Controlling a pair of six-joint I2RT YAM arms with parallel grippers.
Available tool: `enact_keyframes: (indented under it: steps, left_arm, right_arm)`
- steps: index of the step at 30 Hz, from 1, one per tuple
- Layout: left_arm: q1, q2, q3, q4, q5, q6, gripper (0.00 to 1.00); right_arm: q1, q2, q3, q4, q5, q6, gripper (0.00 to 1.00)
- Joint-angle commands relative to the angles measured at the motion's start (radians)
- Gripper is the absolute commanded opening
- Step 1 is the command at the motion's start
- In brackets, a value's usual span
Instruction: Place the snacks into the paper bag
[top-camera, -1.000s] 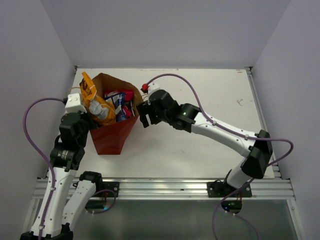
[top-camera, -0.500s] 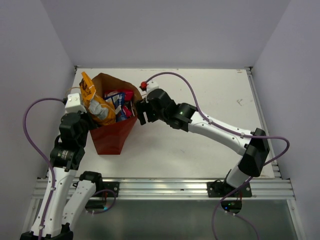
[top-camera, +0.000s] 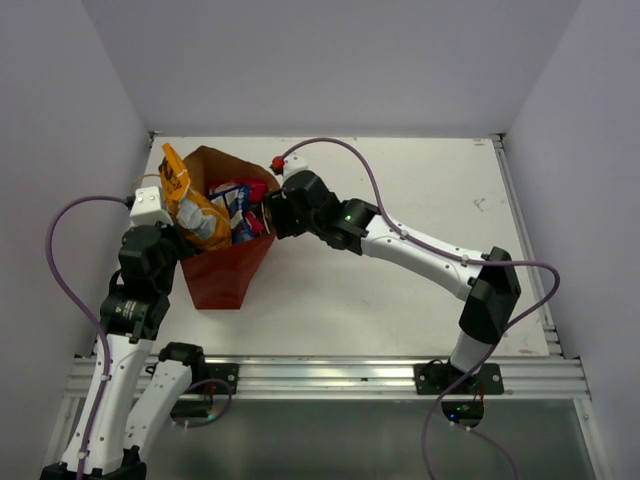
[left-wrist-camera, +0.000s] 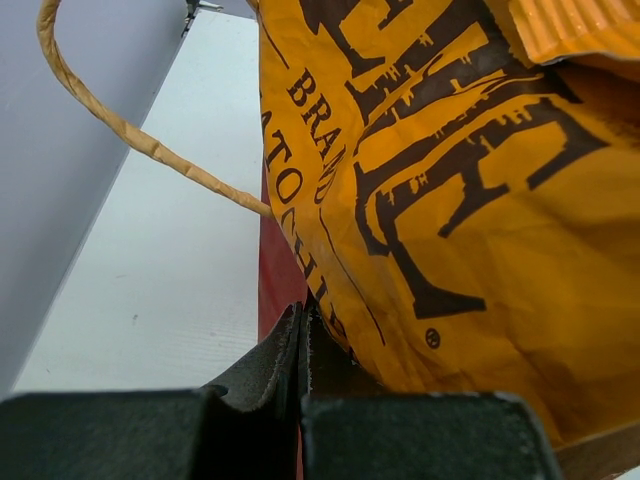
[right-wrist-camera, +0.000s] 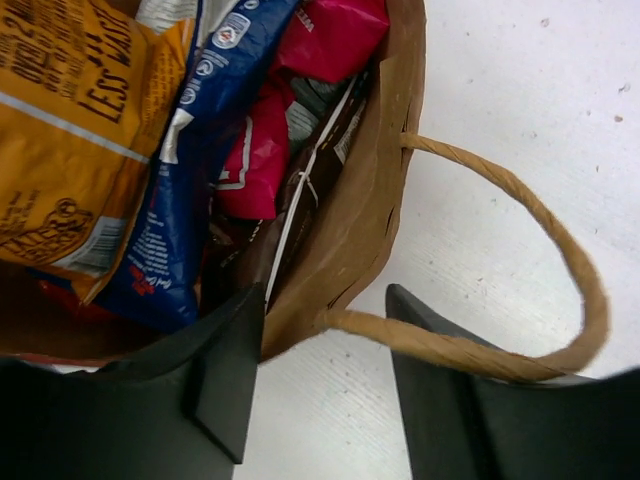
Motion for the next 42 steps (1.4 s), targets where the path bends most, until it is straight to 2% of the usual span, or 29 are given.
enact_keyframes:
  steps: [1, 4, 8, 9, 10, 13, 19, 27, 32, 38, 42]
  left_arm:
    - [-0.008, 0.002, 0.0, 0.016, -0.006, 0.012, 0.0]
    - [-0.008, 0.003, 0.0, 0.017, -0.006, 0.012, 0.0]
    - [-0.008, 0.003, 0.0, 0.017, -0.005, 0.012, 0.0]
    - [-0.008, 0.003, -0.001, 0.017, -0.003, 0.012, 0.0]
    - [-0.008, 0.003, 0.0, 0.017, 0.001, 0.012, 0.0]
    - [-0.009, 0.011, -0.001, 0.028, 0.056, 0.018, 0.0]
    - [-0.008, 0.025, -0.004, 0.085, 0.251, 0.015, 0.0]
    - [-0.008, 0.031, 0.111, 0.142, 0.403, -0.011, 0.0]
    - [-0.008, 0.041, 0.12, 0.227, 0.538, -0.061, 0.0]
    - [-0.009, 0.025, 0.013, 0.408, 0.719, -0.16, 0.0]
    - [-0.067, 0.021, -0.134, 0.51, 0.725, -0.212, 0.0]
  right_arm:
    - [-0.01, 0.045, 0.035, 0.027, 0.028, 0.004, 0.54]
    - [-0.01, 0.058, 0.031, 0.026, 0.037, 0.004, 0.43]
    - [-0.01, 0.047, 0.026, 0.027, 0.056, -0.002, 0.15]
    - [-0.01, 0.045, 0.027, 0.026, 0.057, -0.003, 0.02]
    - [-0.011, 0.044, 0.032, 0.026, 0.06, -0.006, 0.0]
    - [-0.011, 0.032, 0.056, 0.011, 0.072, -0.019, 0.0]
    - [-0.011, -0.019, 0.104, -0.028, 0.102, -0.043, 0.0]
    - [-0.01, -0.094, 0.213, -0.144, 0.175, -0.097, 0.0]
    - [-0.01, -0.154, 0.23, -0.196, 0.218, -0.114, 0.0]
    - [-0.011, -0.246, 0.12, -0.218, 0.292, -0.129, 0.0]
    - [-0.011, -0.284, -0.033, -0.223, 0.339, -0.114, 0.0]
